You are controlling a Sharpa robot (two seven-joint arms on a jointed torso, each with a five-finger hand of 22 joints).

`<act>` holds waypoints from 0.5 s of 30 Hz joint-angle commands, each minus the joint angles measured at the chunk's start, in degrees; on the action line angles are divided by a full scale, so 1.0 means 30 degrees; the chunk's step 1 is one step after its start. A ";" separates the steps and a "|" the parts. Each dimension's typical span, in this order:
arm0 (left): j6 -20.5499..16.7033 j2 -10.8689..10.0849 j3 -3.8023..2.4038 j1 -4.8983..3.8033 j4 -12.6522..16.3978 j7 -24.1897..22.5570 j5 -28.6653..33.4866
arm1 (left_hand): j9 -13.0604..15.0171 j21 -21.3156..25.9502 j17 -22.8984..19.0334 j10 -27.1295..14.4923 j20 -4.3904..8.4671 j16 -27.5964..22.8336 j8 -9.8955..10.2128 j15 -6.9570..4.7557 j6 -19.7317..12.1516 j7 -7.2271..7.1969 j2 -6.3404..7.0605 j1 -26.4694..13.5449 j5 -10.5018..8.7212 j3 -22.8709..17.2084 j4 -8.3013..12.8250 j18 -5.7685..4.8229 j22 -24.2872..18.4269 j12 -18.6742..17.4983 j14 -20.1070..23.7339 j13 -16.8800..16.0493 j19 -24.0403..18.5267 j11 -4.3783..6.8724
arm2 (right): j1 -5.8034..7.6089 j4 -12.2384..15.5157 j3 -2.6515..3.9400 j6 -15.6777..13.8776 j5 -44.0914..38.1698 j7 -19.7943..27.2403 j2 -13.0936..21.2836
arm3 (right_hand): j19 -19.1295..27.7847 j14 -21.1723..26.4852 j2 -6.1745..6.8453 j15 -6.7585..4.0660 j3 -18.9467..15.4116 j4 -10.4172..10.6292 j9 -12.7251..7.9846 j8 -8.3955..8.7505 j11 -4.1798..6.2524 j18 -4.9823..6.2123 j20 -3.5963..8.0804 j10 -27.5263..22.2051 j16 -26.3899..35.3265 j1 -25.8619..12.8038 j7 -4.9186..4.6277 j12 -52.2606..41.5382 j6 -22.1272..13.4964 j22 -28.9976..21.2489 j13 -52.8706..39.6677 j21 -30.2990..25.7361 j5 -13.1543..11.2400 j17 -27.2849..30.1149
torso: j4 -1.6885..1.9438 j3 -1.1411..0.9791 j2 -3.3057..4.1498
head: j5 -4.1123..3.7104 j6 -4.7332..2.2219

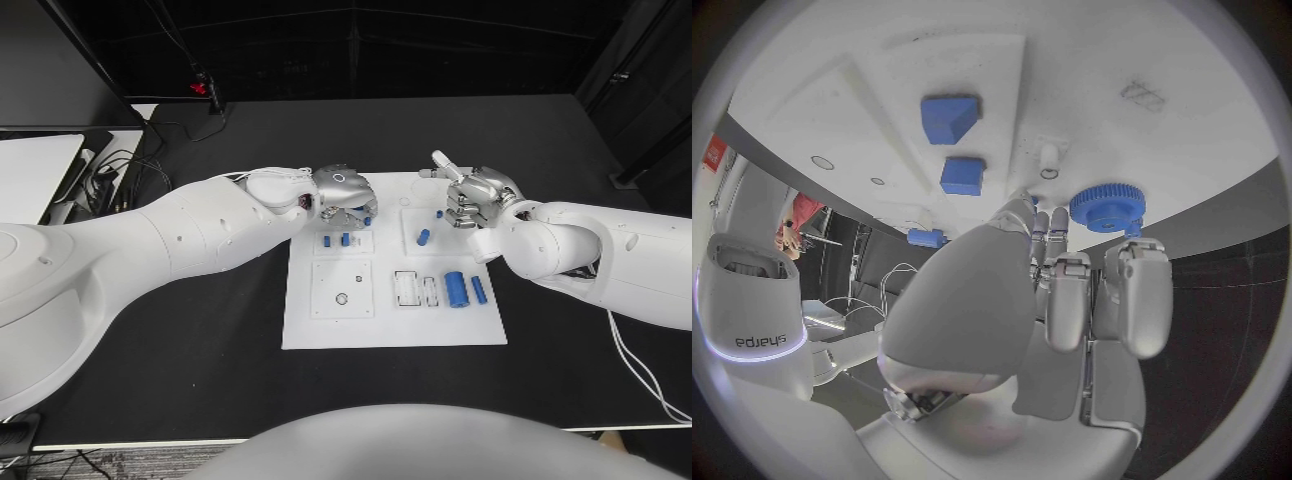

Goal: Assemble the parts on the task board

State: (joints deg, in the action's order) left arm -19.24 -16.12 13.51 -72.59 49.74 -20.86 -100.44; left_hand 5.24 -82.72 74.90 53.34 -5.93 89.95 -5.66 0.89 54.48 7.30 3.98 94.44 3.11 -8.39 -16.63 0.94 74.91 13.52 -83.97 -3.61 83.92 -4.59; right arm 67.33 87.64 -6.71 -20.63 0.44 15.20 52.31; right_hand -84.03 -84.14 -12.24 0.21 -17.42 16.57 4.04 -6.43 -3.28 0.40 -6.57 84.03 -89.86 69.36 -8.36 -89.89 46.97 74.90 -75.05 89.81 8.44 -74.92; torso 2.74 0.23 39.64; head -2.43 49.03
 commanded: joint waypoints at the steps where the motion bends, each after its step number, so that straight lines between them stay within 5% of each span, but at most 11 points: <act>1: 0.0321 0.0055 0.0008 -0.0004 -0.0068 0.0058 -0.0306 | -0.0030 0.0121 0.5033 0.0108 -0.0147 0.0017 0.0130 0.0096 0.0108 0.0053 -0.0216 0.0017 -0.0029 -0.0150 -0.0022 0.0374 0.3817 -0.0083 -0.2010 0.0026 0.0385 -0.0033 | 0.0025 0.0031 0.0010 0.0054 -0.0047 0.0189 -0.0007 | -0.1991 -0.1952 -0.0125 0.0150 -0.0097 -0.0017 -0.0013 -0.0114 -0.0150 -0.0135 -0.0154 0.1989 -0.0047 0.0035 -0.0054 -0.0036 0.0083 0.5032 -0.4983 0.0062 -0.0004 -0.5026 | 0.0008 -0.0006 -0.0006 | 0.0012 0.0015; 15: 0.0699 0.0195 0.0008 0.0019 -0.0179 0.0113 -0.0312 | -0.0088 0.0272 0.5033 0.0300 -0.0238 0.0017 0.0185 0.0185 0.0213 0.0070 -0.0527 -0.0112 -0.0030 -0.0478 0.0007 0.0410 0.3766 -0.0160 -0.2010 0.0024 0.0300 -0.0060 | 0.0025 -0.0011 0.0010 0.0042 -0.0047 0.0190 -0.0046 | -0.1991 -0.1952 -0.0125 0.0150 -0.0097 -0.0017 -0.0013 -0.0114 -0.0150 -0.0135 -0.0154 0.1989 -0.0047 0.0035 -0.0054 -0.0036 0.0083 0.5032 -0.4983 0.0062 -0.0004 -0.5026 | 0.0016 -0.0017 -0.0017 | -0.0035 0.0019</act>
State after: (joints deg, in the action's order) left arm -18.41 -15.61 13.52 -72.59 49.29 -20.86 -100.80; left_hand 5.06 -82.07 74.90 53.94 -6.35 89.95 -5.26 0.90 54.68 7.51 3.07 93.98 3.11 -9.51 -16.61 1.73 74.91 13.25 -83.97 -3.62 83.92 -4.79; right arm 67.33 87.51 -6.71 -20.63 0.43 15.21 52.22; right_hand -84.03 -84.14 -12.24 0.21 -17.42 16.57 4.04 -6.43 -3.28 0.41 -6.57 84.03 -89.86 69.36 -8.36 -89.89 46.97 74.90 -75.07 89.81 8.44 -74.92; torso 2.74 0.19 39.61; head -2.50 49.13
